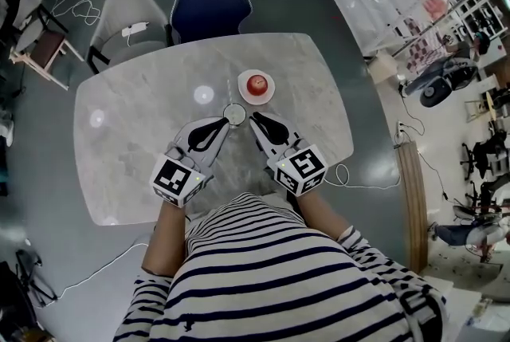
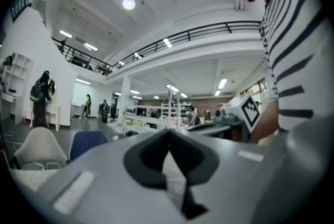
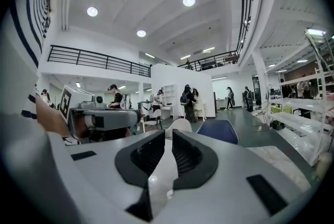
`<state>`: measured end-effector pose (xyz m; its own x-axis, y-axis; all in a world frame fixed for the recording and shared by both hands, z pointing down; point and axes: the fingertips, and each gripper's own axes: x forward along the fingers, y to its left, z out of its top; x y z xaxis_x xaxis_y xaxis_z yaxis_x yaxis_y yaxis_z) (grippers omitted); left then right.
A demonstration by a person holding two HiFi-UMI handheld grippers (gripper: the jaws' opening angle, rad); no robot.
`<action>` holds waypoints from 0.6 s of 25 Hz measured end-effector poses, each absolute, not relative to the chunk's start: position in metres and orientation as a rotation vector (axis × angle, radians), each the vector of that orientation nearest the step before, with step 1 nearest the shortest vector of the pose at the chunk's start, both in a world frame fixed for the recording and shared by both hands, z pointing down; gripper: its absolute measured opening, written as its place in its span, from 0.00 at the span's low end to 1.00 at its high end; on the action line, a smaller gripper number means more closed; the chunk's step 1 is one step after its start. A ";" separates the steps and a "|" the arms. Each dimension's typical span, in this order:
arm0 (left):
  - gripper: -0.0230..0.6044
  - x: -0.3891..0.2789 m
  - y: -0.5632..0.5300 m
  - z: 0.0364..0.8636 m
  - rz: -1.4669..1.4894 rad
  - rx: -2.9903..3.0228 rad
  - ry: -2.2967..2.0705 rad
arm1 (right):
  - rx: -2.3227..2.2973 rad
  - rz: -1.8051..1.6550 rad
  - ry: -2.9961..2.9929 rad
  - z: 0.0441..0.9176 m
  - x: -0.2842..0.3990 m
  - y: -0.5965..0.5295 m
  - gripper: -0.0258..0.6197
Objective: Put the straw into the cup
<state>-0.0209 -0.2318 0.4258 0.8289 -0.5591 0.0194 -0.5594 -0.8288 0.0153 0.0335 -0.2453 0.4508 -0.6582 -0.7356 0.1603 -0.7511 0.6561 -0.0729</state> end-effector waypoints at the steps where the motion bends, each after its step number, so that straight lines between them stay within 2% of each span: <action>1: 0.05 -0.021 -0.231 0.426 0.022 2.985 -0.912 | 1.241 0.202 -2.756 0.450 0.033 -0.243 0.06; 15: 0.05 -0.023 -0.231 0.421 0.017 3.000 -0.915 | 1.205 0.135 -2.822 0.422 0.030 -0.224 0.06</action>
<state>-0.0233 -0.2314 0.4210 0.8298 -0.5579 0.0116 -0.5580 -0.8299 0.0018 0.0295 -0.2241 0.4224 -0.6901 -0.7170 0.0985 -0.7231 0.6887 -0.0534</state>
